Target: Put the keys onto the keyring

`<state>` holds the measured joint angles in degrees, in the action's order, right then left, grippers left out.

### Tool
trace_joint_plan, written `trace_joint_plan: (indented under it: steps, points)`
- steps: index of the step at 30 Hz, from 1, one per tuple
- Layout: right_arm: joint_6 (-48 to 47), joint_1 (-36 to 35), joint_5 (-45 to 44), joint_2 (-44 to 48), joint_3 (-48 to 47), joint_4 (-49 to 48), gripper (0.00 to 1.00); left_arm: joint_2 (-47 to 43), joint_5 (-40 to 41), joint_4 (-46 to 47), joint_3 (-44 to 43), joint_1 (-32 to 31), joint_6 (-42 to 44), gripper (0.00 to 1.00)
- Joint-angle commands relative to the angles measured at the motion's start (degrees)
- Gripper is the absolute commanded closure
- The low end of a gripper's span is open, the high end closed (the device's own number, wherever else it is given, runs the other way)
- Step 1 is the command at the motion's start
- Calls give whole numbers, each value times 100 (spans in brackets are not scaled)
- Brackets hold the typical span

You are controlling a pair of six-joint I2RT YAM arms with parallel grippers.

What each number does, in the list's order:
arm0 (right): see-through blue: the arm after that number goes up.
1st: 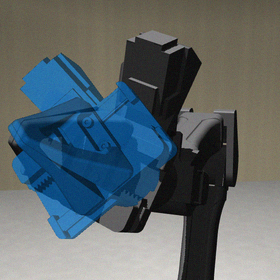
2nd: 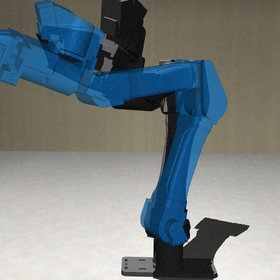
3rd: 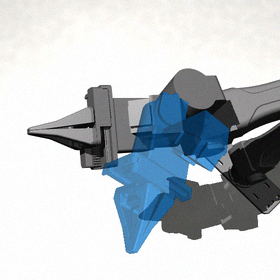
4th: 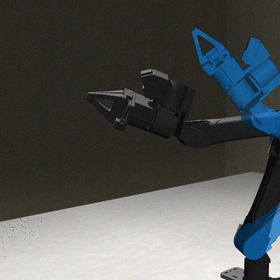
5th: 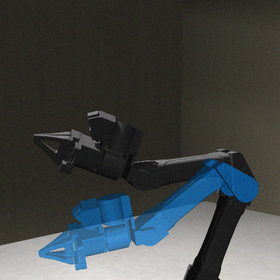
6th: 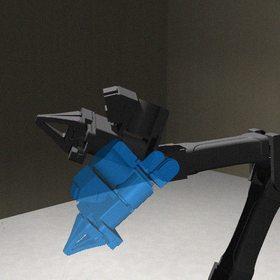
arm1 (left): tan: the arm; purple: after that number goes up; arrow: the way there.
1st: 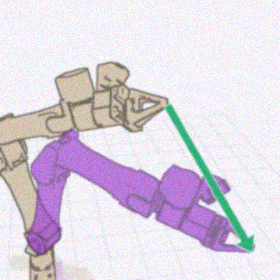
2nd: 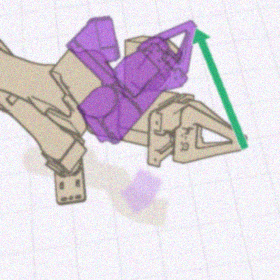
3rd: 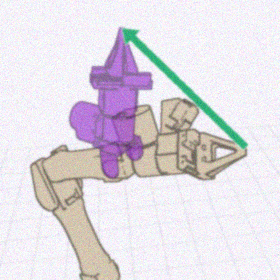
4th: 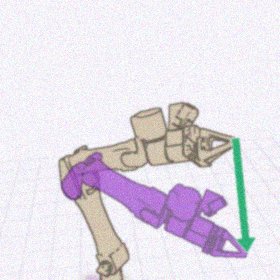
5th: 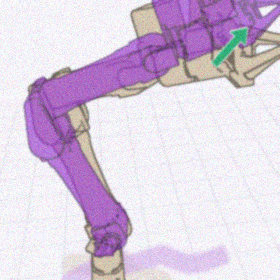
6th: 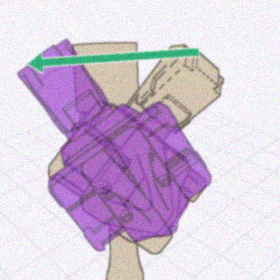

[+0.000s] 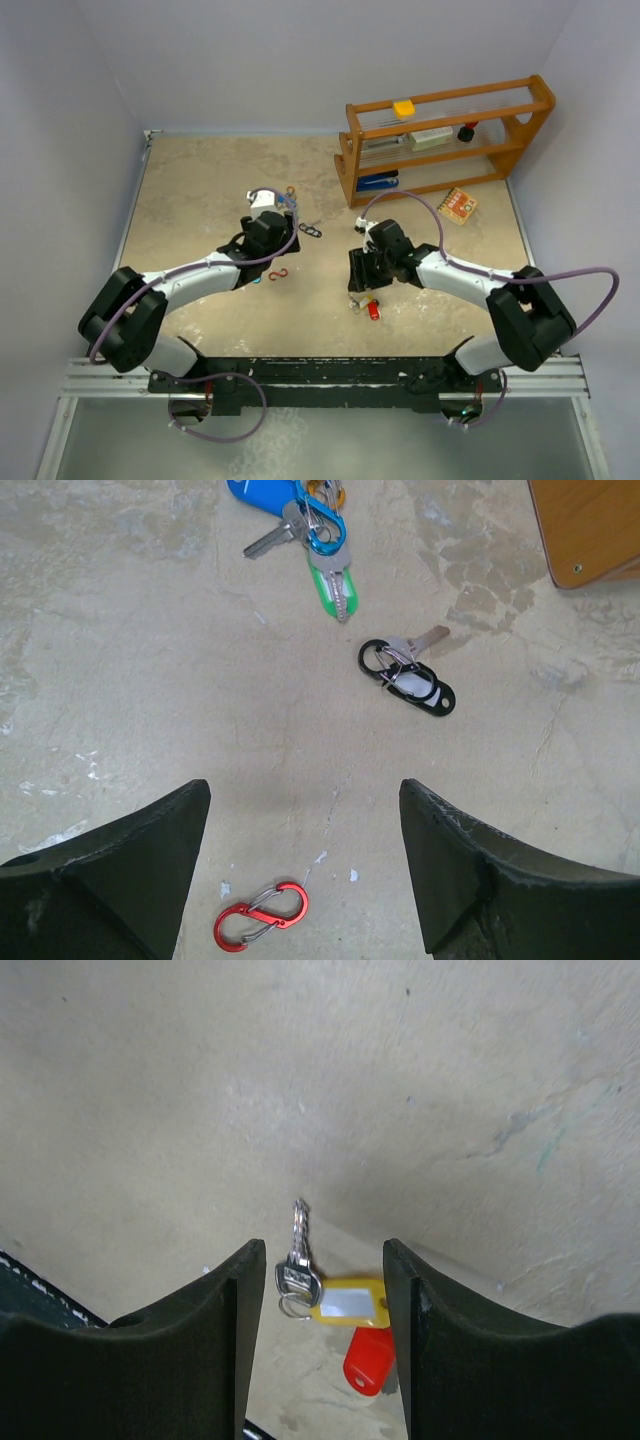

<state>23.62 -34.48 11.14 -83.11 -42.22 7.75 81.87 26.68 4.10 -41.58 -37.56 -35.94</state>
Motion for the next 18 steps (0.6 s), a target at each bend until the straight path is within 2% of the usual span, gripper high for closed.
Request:
trace_joint_plan:
  steps: [1, 13, 18]
  points:
    - [226, -102, -289, 397, 216, 171, 46, 188, -232, -196, -383, 30, 56, 27]
    - [269, -102, -605, 786, 265, 152, 46, 225, -304, -666, -248, 28, 233, 32]
    - [223, -97, -416, 701, 116, 179, 46, 266, -552, -900, -170, 15, 249, 33]
